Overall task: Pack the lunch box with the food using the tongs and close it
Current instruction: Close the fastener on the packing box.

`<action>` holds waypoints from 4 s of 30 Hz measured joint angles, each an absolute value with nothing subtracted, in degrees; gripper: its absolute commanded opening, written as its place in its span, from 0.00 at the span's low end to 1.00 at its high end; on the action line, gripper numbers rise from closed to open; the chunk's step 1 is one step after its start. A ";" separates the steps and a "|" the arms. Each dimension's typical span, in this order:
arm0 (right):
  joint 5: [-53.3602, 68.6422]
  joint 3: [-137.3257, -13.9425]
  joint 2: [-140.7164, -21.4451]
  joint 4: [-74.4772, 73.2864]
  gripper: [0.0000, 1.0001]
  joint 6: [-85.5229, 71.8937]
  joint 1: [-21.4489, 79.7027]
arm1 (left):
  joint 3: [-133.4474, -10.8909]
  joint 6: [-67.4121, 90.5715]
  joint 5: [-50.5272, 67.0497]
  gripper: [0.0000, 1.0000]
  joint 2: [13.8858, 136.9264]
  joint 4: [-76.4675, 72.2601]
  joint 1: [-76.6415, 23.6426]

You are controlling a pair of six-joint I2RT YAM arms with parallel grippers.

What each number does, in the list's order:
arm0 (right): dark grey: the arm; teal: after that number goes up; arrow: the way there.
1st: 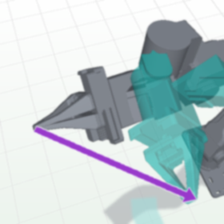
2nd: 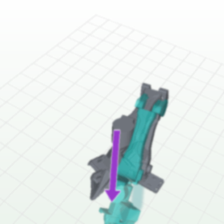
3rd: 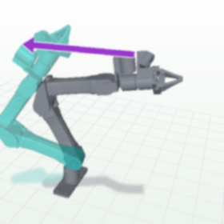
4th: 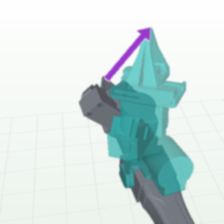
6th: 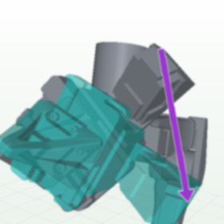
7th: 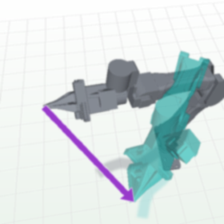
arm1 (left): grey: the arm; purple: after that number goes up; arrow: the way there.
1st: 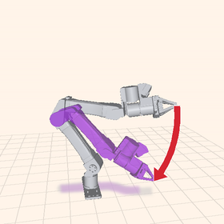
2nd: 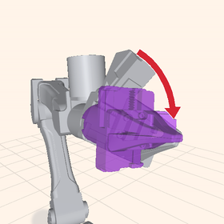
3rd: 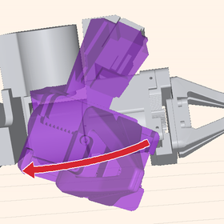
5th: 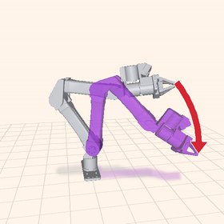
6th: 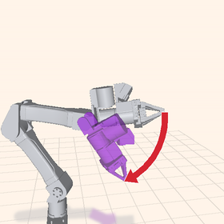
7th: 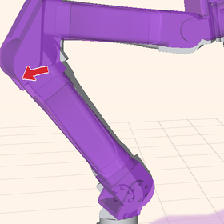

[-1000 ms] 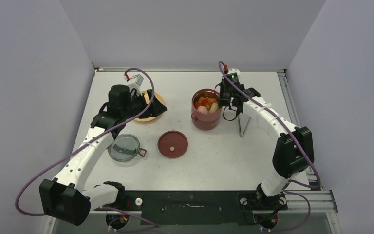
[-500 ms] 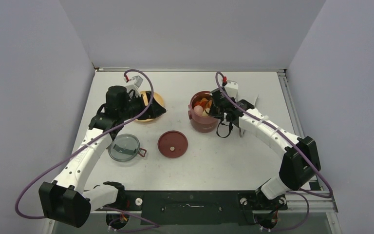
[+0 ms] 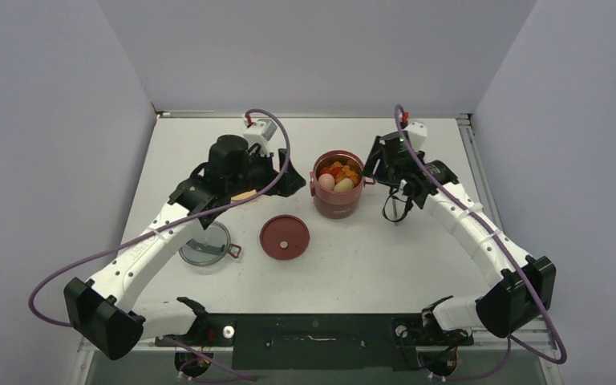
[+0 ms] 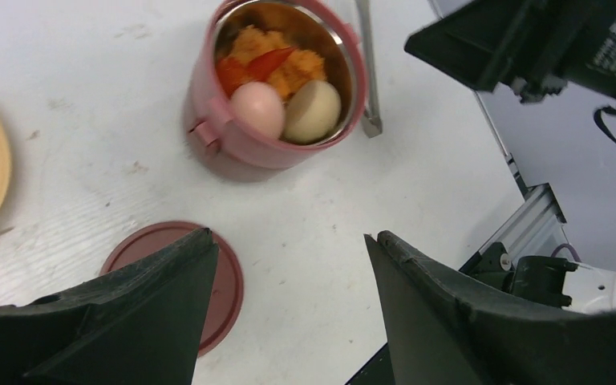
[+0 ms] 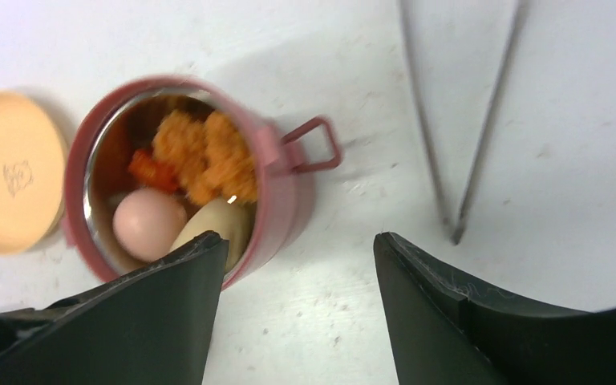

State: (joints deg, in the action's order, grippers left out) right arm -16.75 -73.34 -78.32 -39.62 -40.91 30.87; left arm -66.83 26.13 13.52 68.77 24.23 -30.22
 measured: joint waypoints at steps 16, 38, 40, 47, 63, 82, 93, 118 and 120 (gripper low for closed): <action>9.39 -60.95 -78.06 -27.92 0.68 -29.50 -2.76 | -92.99 23.33 0.75 0.70 100.71 21.34 -50.48; 19.05 -54.94 -77.38 -24.36 0.66 -26.11 -10.57 | -119.31 19.77 -18.79 0.33 123.72 36.45 -55.72; 19.18 -54.92 -77.06 -24.25 0.66 -26.09 -10.63 | -119.31 19.66 -18.37 0.26 123.96 36.45 -55.72; 19.40 -54.81 -76.66 -24.10 0.66 -25.93 -10.96 | -117.86 18.09 -17.54 0.10 123.90 35.83 -55.51; 25.63 -50.87 -76.58 -23.42 0.63 -25.34 -8.21 | -97.51 9.08 -9.41 0.07 108.86 32.25 -55.44; 37.93 -43.64 -72.53 -16.88 0.47 -33.74 3.99 | -92.16 8.54 -2.00 0.40 102.54 37.56 -54.00; 37.95 -41.63 -72.53 -13.21 0.43 -37.56 7.70 | -91.90 11.70 2.39 0.26 102.59 34.00 -51.53; 35.33 -38.54 -75.37 -8.80 0.35 -40.40 10.61 | -89.71 11.11 0.01 0.14 103.53 33.52 -52.16; 34.85 -38.54 -75.37 -8.80 0.35 -40.38 10.66 | -89.71 10.90 -0.12 0.12 103.63 33.36 -52.21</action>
